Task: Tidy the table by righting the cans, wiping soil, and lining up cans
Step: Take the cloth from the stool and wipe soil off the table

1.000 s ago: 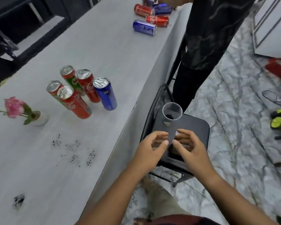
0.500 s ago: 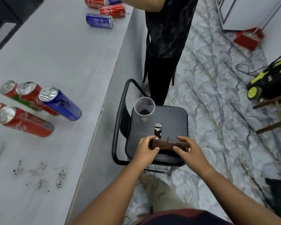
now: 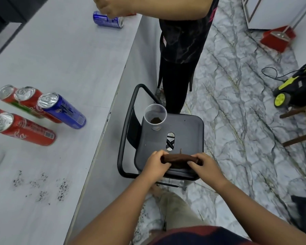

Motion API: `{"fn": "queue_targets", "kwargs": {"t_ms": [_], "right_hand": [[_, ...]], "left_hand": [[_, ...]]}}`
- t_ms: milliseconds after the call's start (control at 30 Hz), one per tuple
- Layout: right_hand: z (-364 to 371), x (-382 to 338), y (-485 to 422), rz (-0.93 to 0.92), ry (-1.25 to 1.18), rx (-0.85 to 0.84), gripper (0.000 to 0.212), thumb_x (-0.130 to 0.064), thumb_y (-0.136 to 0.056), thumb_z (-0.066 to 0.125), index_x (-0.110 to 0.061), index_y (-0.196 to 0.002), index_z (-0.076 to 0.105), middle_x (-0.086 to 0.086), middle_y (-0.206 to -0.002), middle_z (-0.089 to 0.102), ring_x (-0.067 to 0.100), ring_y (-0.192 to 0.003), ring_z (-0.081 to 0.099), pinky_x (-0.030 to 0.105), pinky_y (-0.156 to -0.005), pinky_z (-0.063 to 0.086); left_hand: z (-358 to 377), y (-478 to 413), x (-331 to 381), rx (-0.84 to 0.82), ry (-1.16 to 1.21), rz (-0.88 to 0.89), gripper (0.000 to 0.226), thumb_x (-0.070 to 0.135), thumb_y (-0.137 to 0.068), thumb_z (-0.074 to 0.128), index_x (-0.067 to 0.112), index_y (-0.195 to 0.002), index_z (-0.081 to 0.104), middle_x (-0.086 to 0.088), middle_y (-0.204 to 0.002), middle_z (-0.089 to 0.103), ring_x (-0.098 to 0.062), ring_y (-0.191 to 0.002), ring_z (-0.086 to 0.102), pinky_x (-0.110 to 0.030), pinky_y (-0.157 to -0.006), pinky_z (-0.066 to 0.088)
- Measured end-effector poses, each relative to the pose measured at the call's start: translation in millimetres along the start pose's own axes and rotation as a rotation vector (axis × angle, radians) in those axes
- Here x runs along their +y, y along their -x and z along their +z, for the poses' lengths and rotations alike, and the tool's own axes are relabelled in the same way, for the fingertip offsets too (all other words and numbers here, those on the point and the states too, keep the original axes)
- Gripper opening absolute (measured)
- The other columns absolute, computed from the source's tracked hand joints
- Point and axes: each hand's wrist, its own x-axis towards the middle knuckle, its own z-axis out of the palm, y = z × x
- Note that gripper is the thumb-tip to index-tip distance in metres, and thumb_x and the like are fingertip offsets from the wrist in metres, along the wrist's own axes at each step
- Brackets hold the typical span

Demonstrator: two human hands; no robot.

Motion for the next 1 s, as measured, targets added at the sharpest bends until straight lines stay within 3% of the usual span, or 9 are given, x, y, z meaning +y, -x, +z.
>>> {"fn": "queue_targets", "kwargs": {"t_ms": [133, 233, 367, 467, 600, 700, 800, 1000], "right_hand": [[-14, -17, 10, 0.108, -0.443, -0.070, 0.012, -0.011, -0.102, 0.072, -0.017, -0.106, 0.081, 0.007, -0.098, 0.081, 0.027, -0.100, 0.078, 0.039, -0.084, 0.066], [-21, -38, 20, 0.136, -0.630, -0.096, 0.019, -0.007, -0.104, 0.068, -0.013, -0.117, 0.079, 0.014, -0.110, 0.082, 0.035, -0.103, 0.079, 0.038, -0.074, 0.067], [-28, -72, 33, 0.110, -0.772, -0.164, 0.021, -0.009, -0.102, 0.069, -0.008, -0.121, 0.079, 0.020, -0.119, 0.079, 0.039, -0.107, 0.078, 0.034, -0.066, 0.066], [-30, -105, 43, 0.036, -0.766, -0.225, 0.032, -0.020, -0.093, 0.076, -0.004, -0.120, 0.078, 0.024, -0.116, 0.078, 0.039, -0.103, 0.077, 0.035, -0.067, 0.065], [-24, -150, 52, -0.060, -0.697, -0.333, 0.047, -0.037, -0.082, 0.083, -0.006, -0.116, 0.080, 0.024, -0.103, 0.076, 0.034, -0.084, 0.074, 0.038, -0.070, 0.065], [-9, -180, 57, -0.102, -0.682, -0.453, 0.041, -0.036, -0.090, 0.079, -0.006, -0.118, 0.080, 0.032, -0.108, 0.073, 0.037, -0.094, 0.075, 0.041, -0.073, 0.066], [13, -210, 62, -0.136, -0.661, -0.621, 0.038, -0.039, -0.100, 0.073, -0.009, -0.122, 0.079, 0.023, -0.121, 0.077, 0.040, -0.109, 0.077, 0.041, -0.072, 0.067], [83, -271, 75, -0.028, -0.607, -0.856, 0.051, -0.041, -0.098, 0.073, 0.005, -0.122, 0.076, 0.024, -0.120, 0.077, 0.037, -0.102, 0.079, 0.042, -0.070, 0.066]], "left_hand": [[-12, 14, 6, -0.052, 0.299, -0.052, 0.020, 0.016, -0.098, 0.078, 0.024, -0.116, 0.073, 0.000, -0.115, 0.077, -0.019, -0.106, 0.077, -0.039, -0.098, 0.064], [-23, 33, 12, -0.086, 0.520, -0.053, 0.021, 0.011, -0.100, 0.078, 0.021, -0.118, 0.075, -0.004, -0.116, 0.081, -0.019, -0.101, 0.083, -0.039, -0.094, 0.067], [-48, 68, 20, -0.050, 0.774, -0.019, 0.022, 0.008, -0.101, 0.076, 0.016, -0.122, 0.076, -0.009, -0.120, 0.081, -0.027, -0.109, 0.082, -0.034, -0.087, 0.067], [-72, 100, 26, -0.004, 0.878, 0.017, 0.028, 0.007, -0.103, 0.075, 0.014, -0.130, 0.073, -0.010, -0.124, 0.081, -0.027, -0.114, 0.080, -0.034, -0.084, 0.067], [-103, 143, 28, 0.103, 0.937, 0.046, 0.029, 0.009, -0.105, 0.071, 0.009, -0.134, 0.071, -0.016, -0.124, 0.080, -0.028, -0.107, 0.080, -0.036, -0.082, 0.069], [-125, 177, 16, 0.205, 0.934, 0.064, 0.029, 0.015, -0.106, 0.070, 0.010, -0.135, 0.072, -0.019, -0.122, 0.079, -0.028, -0.107, 0.080, -0.046, -0.089, 0.068], [-145, 209, -3, 0.299, 0.929, 0.089, 0.030, 0.019, -0.107, 0.070, 0.012, -0.136, 0.072, -0.018, -0.121, 0.080, -0.033, -0.113, 0.079, -0.053, -0.093, 0.066], [-173, 274, -53, 0.504, 0.985, 0.047, 0.027, 0.023, -0.106, 0.072, 0.021, -0.133, 0.074, -0.015, -0.116, 0.081, -0.035, -0.105, 0.080, -0.040, -0.079, 0.066]]}}
